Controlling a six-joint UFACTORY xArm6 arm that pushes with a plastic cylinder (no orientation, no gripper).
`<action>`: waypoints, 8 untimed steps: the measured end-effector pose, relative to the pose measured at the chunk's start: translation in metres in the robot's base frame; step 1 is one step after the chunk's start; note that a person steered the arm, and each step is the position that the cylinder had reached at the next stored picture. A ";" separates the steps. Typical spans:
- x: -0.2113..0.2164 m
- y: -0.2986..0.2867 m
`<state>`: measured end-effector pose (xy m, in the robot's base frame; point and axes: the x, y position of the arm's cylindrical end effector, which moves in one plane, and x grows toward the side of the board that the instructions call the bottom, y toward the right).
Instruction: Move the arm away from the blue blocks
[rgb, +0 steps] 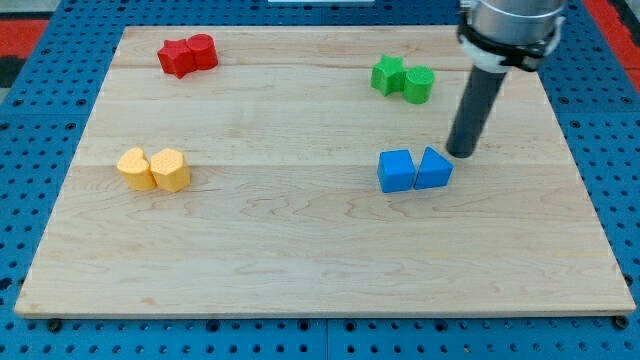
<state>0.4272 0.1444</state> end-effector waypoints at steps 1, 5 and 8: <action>0.000 -0.017; -0.029 0.005; -0.029 0.017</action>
<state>0.3986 0.1611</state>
